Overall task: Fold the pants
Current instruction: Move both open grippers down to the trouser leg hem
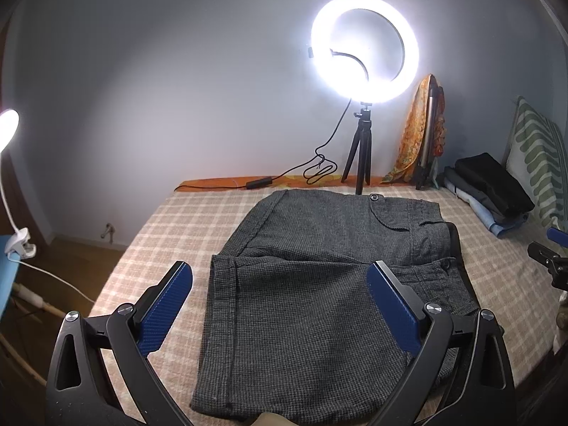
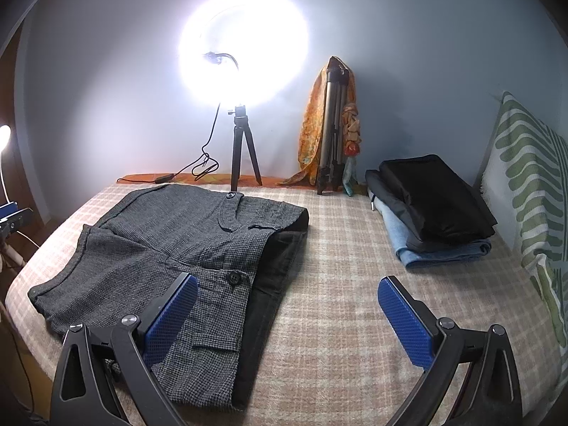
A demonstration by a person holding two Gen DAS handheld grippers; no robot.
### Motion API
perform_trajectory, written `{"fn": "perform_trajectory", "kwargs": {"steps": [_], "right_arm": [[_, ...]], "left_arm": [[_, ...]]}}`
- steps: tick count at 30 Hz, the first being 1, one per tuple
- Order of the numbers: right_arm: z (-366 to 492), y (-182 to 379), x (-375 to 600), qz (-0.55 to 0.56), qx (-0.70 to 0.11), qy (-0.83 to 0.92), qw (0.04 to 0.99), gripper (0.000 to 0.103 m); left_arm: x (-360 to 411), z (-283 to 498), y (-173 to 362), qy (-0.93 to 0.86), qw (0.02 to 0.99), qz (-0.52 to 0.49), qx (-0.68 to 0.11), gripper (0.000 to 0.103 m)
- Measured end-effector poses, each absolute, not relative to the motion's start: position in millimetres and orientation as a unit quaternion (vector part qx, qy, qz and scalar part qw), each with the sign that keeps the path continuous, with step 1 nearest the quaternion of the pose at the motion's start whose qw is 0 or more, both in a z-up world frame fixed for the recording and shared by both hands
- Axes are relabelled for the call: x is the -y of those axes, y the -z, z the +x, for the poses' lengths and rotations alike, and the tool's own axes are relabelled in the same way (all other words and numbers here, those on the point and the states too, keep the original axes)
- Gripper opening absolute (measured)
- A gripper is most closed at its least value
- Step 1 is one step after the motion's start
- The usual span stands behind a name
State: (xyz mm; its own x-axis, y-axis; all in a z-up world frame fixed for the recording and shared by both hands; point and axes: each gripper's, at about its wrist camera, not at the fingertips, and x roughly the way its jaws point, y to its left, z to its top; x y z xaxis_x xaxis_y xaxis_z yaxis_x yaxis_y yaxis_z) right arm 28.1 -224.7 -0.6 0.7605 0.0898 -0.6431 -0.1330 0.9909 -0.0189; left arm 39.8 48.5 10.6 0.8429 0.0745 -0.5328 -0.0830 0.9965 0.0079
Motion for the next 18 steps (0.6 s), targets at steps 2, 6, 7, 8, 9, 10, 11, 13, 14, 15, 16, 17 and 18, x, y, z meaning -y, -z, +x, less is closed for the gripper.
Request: {"fn": "perform_trajectory", "kwargs": {"steps": [2, 6, 7, 8, 9, 10, 11, 13, 14, 15, 16, 17, 18], "right_arm": [[32, 2, 223, -0.03, -0.344, -0.063, 0.937, 0.103], [45, 5, 221, -0.026, -0.349, -0.071, 0.934, 0.103], [49, 5, 221, -0.023, -0.35, -0.071, 0.934, 0.103], [53, 6, 222, -0.017, -0.351, -0.074, 0.933, 0.103], [57, 7, 224, -0.006, -0.349, -0.081, 0.933, 0.103], [60, 8, 224, 0.003, -0.349, -0.09, 0.933, 0.103], [63, 9, 226, 0.015, -0.35, -0.101, 0.931, 0.103], [72, 14, 228, 0.04, -0.365, -0.118, 0.923, 0.103], [77, 17, 228, 0.048, -0.374, -0.122, 0.918, 0.103], [81, 21, 228, 0.059, -0.384, -0.127, 0.913, 0.103], [84, 24, 228, 0.067, -0.39, -0.134, 0.909, 0.103], [86, 27, 227, 0.07, -0.395, -0.138, 0.906, 0.103], [88, 30, 226, 0.067, -0.399, -0.138, 0.904, 0.103]], "left_arm": [[-51, 45, -10, -0.043, 0.959, -0.012, -0.28, 0.098], [-60, 60, -9, -0.039, 0.954, -0.04, -0.295, 0.098], [-64, 63, -9, -0.038, 0.952, -0.05, -0.3, 0.098], [-68, 66, -9, -0.035, 0.95, -0.062, -0.304, 0.098], [-71, 68, -9, -0.031, 0.949, -0.071, -0.307, 0.098], [-75, 71, -8, -0.027, 0.947, -0.079, -0.311, 0.098], [-79, 75, -7, -0.028, 0.945, -0.085, -0.314, 0.098], [-84, 78, -4, -0.034, 0.944, -0.089, -0.317, 0.098], [-88, 79, -2, -0.034, 0.942, -0.093, -0.32, 0.098], [-91, 81, 1, -0.034, 0.94, -0.097, -0.324, 0.098], [-95, 83, 3, -0.036, 0.939, -0.101, -0.327, 0.098], [-99, 84, 7, -0.041, 0.937, -0.104, -0.331, 0.098], [-103, 85, 10, -0.046, 0.935, -0.106, -0.335, 0.098]]}}
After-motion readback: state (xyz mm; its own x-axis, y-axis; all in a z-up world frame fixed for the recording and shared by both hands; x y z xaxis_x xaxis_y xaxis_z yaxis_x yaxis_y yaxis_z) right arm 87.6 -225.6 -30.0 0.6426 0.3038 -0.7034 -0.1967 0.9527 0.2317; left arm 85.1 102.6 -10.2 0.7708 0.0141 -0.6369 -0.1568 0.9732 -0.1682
